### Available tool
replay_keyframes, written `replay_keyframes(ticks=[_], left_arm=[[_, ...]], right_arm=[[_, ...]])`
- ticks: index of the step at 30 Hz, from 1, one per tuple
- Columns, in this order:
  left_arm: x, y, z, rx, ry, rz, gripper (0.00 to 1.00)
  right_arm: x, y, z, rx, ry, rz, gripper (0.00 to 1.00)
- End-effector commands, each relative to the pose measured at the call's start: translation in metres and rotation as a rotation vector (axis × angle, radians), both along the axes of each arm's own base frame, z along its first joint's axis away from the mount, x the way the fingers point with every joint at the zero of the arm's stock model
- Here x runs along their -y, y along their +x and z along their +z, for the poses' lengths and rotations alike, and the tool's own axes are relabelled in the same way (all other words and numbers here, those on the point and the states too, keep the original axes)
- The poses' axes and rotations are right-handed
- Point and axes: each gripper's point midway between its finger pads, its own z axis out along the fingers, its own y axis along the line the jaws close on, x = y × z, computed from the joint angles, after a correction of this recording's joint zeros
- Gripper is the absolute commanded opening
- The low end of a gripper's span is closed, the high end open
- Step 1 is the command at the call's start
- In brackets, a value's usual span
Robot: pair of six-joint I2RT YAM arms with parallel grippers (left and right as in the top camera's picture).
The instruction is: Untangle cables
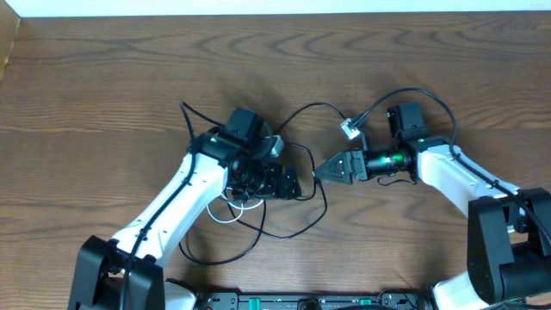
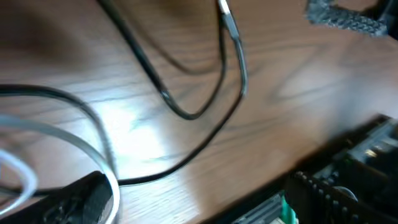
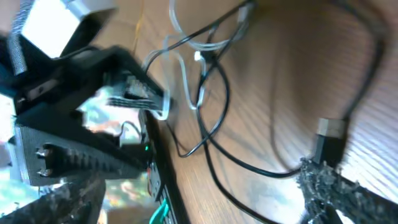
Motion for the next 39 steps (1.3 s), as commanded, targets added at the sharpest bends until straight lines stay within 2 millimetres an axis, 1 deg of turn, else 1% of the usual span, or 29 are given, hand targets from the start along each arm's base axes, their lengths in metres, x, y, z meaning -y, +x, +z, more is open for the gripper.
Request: replay_keyframes(ticks=[1,5,7,9,11,15,18,21,25,27,31,35,39], left_arm=[[-0.016,0.028,0.019,0.131,0.111,0.013,0.93],[-0.012,0.036,0.036,0.181,0.089,0.018,0.93],[-0.015,0.04,0.042,0.213,0.105,0.027,0.93],[-0.023,0.044,0.043,0.244,0.145,0.041,0.93],[-0.036,0.048,0.041,0.269,0.22,0.059,0.94],[-0.055,0.046,0.036,0.27,0.327,0.074,0.93],[-0.058,0.046,0.036,0.268,0.341,0.076,0.93],[-0.059,0.048,0.039,0.276,0.338,0.084,0.94],[-0.068,0.06,0.051,0.304,0.328,0.134,0.94],[-0.082,0.07,0.059,0.316,0.331,0.199,0.93],[-0.118,0.079,0.061,0.307,0.38,0.328,0.94],[-0.153,0.079,0.058,0.256,0.408,0.431,0.93],[-0.19,0.072,0.056,0.197,0.434,0.538,0.94]], right_arm=[[0.011,0.007,-0.012,-0.083,-0.063,-0.085,0.99],[0.009,0.006,-0.013,-0.085,-0.071,-0.083,0.99],[0.009,0.006,-0.013,-0.084,-0.071,-0.08,0.99],[0.009,0.006,-0.013,-0.085,-0.071,-0.081,0.99],[0.009,0.006,-0.014,-0.083,-0.077,-0.084,0.99],[0.013,0.007,-0.022,-0.09,-0.128,-0.1,0.99],[0.016,0.006,-0.029,-0.098,-0.174,-0.111,0.99],[0.015,0.005,-0.029,-0.114,-0.173,-0.117,0.99],[0.007,0.001,-0.029,-0.139,-0.173,-0.109,0.99],[-0.002,-0.001,-0.027,-0.115,-0.169,-0.082,0.99],[-0.017,-0.003,-0.024,-0.107,-0.156,-0.066,0.99],[-0.04,-0.005,-0.017,-0.069,-0.128,-0.034,0.99],[-0.072,-0.003,-0.003,0.011,-0.078,-0.01,0.99]])
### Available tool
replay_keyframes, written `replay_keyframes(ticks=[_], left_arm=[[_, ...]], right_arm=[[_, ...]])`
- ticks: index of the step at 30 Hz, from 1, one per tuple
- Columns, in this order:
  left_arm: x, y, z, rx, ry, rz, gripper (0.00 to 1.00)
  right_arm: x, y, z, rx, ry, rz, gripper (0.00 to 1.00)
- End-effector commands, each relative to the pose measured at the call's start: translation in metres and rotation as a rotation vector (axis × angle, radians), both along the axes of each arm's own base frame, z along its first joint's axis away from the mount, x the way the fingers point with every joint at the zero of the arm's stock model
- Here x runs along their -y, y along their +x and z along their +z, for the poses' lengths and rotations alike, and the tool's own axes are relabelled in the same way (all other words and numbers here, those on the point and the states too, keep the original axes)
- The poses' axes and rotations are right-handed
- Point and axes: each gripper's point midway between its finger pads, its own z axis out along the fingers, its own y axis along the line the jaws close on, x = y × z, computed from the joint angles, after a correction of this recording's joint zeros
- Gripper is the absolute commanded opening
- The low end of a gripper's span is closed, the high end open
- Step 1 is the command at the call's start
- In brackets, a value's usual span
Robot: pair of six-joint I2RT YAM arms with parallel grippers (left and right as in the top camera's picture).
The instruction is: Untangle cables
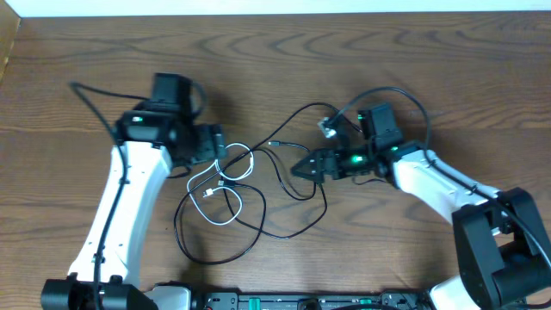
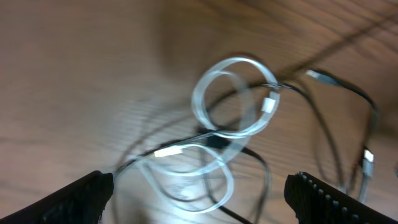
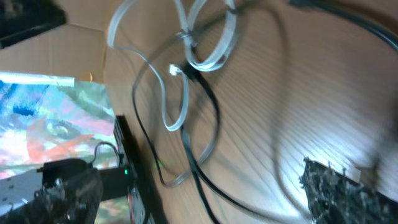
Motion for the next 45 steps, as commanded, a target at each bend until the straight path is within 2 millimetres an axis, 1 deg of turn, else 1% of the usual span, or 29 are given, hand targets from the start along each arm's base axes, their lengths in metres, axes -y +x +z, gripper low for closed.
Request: replay_keyframes(ticks=[1,4,6,7,9,12,14,16,19,21,23,25,34,38,42,45], left_arm=[[-0.034,-0.003,0.007,-0.002,0.02,0.112,0.94],[-0.053,-0.012,0.004,-0.039,0.022,0.177,0.94],[-0.063,-0.018,0.003,-0.062,0.02,0.214,0.98],[-0.067,-0.019,0.003,-0.064,0.019,0.227,0.98],[-0.072,-0.02,0.003,-0.064,0.019,0.246,0.98],[-0.075,-0.02,0.003,-0.064,0.019,0.256,0.98],[-0.075,-0.02,0.003,-0.064,0.019,0.255,0.98],[-0.075,-0.02,0.003,-0.064,0.019,0.255,0.98],[-0.075,-0.02,0.003,-0.064,0.019,0.256,0.98],[-0.075,-0.02,0.003,-0.064,0.019,0.256,0.98],[-0.075,-0.02,0.003,-0.064,0.019,0.255,0.98],[-0.075,-0.02,0.003,-0.064,0.019,0.256,0.98],[-0.075,-0.02,0.003,-0.064,0.019,0.256,0.98],[-0.075,-0.02,0.003,-0.064,0.019,0.256,0.98],[-0.075,-0.02,0.003,-0.064,0.019,0.256,0.98],[-0.075,-0.02,0.003,-0.064,0.019,0.255,0.98]], right_arm=[[-0.028,-0.004,0.008,-0.014,0.03,-0.009,0.99],[-0.045,0.007,0.011,-0.005,0.012,-0.097,0.99],[-0.057,0.012,0.01,0.016,-0.014,-0.163,0.99],[-0.061,0.014,0.01,0.031,-0.024,-0.188,0.99],[-0.07,0.018,0.011,0.071,-0.044,-0.243,0.99],[-0.083,0.022,0.016,0.121,-0.044,-0.31,0.99],[-0.093,0.018,0.022,0.152,-0.023,-0.298,0.99],[-0.102,0.022,0.035,0.206,0.018,-0.311,0.99],[-0.112,0.032,0.063,0.24,0.131,-0.363,0.99],[-0.113,0.041,0.081,0.243,0.201,-0.421,0.99],[-0.111,0.049,0.09,0.245,0.236,-0.477,0.99],[-0.108,0.054,0.09,0.248,0.232,-0.509,0.99],[-0.107,0.054,0.079,0.229,0.201,-0.511,0.99],[-0.103,0.05,0.061,0.208,0.129,-0.503,0.99],[-0.101,0.052,0.045,0.223,0.08,-0.501,0.99],[-0.102,0.053,0.031,0.199,0.063,-0.504,0.99]])
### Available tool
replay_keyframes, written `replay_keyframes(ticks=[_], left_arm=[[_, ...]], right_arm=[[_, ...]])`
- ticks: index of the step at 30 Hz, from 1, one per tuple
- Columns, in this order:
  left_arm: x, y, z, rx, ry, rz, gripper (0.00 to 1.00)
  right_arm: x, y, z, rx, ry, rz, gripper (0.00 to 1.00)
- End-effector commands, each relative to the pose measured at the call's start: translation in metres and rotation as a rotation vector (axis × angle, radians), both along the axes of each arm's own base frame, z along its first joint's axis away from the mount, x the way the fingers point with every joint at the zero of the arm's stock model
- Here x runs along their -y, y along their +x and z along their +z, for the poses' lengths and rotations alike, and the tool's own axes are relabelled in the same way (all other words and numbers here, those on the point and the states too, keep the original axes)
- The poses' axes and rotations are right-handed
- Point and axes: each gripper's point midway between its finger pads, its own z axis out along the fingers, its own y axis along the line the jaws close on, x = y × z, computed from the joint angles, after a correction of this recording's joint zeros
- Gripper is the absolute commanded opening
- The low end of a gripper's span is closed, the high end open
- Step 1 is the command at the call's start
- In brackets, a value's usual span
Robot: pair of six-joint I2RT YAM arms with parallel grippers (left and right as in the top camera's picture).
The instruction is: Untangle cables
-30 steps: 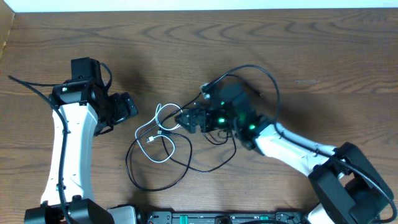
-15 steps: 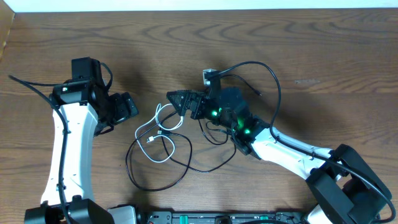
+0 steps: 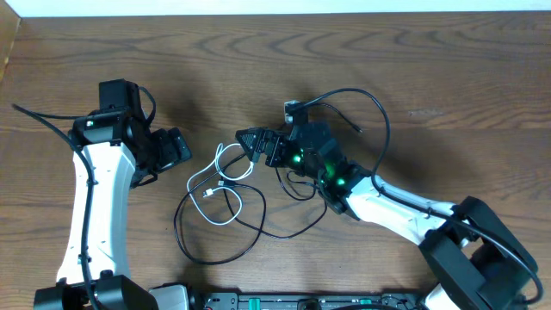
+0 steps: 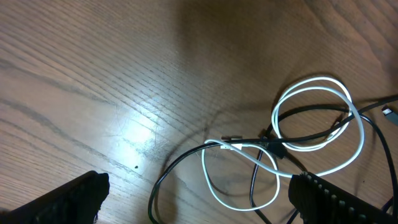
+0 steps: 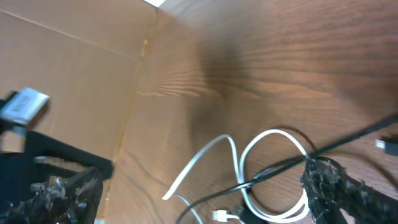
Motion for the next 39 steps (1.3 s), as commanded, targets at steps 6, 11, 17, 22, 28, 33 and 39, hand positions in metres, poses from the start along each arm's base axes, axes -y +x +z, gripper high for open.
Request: replay_keyframes(ticks=[6,11,17,22,28,33,39], left_arm=[[-0.003,0.001,0.007,0.019,0.011,0.011,0.98],[-0.003,0.001,0.007,0.019,0.011,0.011,0.98],[-0.003,0.001,0.007,0.019,0.011,0.011,0.98],[-0.003,0.001,0.007,0.019,0.011,0.012,0.98],[-0.003,0.001,0.007,0.019,0.011,0.012,0.98],[-0.003,0.001,0.007,0.019,0.011,0.012,0.98],[-0.003,0.001,0.007,0.019,0.011,0.012,0.98]], right_arm=[[-0.007,0.004,-0.051,-0.093,-0.019,-0.032,0.99],[-0.022,-0.002,-0.062,-0.119,0.04,0.002,0.99],[-0.034,0.004,-0.044,-0.078,0.143,-0.023,0.99],[-0.06,0.012,0.002,0.007,0.239,0.059,0.99],[-0.067,0.003,-0.016,-0.061,0.155,0.123,0.96],[-0.063,0.001,-0.031,-0.066,0.084,0.131,0.99],[-0.062,0.0,-0.034,-0.07,0.074,0.13,0.99]])
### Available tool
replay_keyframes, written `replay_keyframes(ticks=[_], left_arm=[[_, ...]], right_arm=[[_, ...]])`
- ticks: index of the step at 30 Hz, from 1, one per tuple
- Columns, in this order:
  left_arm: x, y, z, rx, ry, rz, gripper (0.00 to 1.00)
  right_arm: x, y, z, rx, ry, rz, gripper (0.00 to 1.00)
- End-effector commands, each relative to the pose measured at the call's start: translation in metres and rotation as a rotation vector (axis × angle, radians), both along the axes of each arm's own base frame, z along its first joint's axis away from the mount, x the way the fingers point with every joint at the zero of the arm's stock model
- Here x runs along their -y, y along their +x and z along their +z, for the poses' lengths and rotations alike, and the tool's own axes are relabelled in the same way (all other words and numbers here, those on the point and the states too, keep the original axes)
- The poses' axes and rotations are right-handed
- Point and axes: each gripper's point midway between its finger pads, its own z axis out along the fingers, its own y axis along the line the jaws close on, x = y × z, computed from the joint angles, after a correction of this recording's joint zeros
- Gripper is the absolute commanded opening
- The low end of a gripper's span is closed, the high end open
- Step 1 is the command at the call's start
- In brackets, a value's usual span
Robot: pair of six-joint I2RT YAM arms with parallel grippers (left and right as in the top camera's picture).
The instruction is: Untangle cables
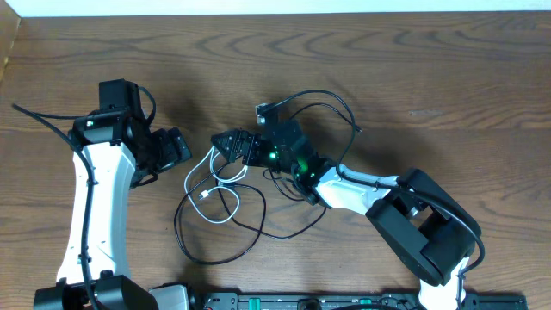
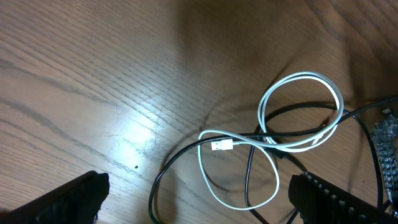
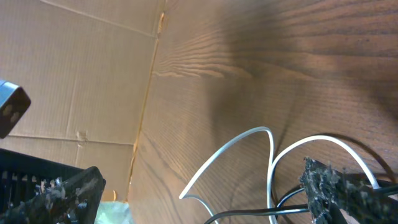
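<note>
A white cable (image 1: 209, 179) lies in loops at the table's middle, crossed by a longer black cable (image 1: 284, 228). In the left wrist view the white cable (image 2: 292, 112) shows a round double loop and a plug end, with the black cable (image 2: 180, 162) running under it. My left gripper (image 1: 176, 148) stands open just left of the tangle, nothing between its fingers (image 2: 62, 199). My right gripper (image 1: 222, 143) is open at the top of the white loops, and its right finger (image 3: 348, 193) sits by the white cable (image 3: 267, 155).
The wooden table (image 1: 430, 69) stretches wide to the right and rear. A cardboard wall (image 3: 74, 74) stands along the table's left edge. The right arm's own black lead (image 1: 340, 103) arches above its wrist.
My right gripper has moved left, from beside the white loops to their top edge. The white loops have shifted slightly and changed shape. The left arm has not moved.
First my left gripper was low over the tangle at the centre, the right gripper off to its right. Then the left arm stood back to the left, leaving the cables spread out. The right gripper stood further left at each moment, now at the white loops.
</note>
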Motion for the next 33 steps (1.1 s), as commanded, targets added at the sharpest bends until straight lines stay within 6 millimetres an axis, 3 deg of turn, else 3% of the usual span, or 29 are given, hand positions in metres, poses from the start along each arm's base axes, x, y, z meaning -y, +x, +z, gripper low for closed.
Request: replay_keyframes(ticks=[1,14,33], left_arm=[[-0.003,0.001,0.007,0.019,0.011,0.012,0.98],[-0.003,0.001,0.007,0.019,0.011,0.012,0.98],[-0.003,0.001,0.007,0.019,0.011,0.011,0.98]], right_arm=[[0.0,-0.003,-0.008,0.007,-0.029,0.011,0.99],[0.018,0.006,-0.038,-0.046,-0.157,-0.1,0.99],[0.021,0.007,-0.042,-0.049,-0.176,-0.119,0.99]])
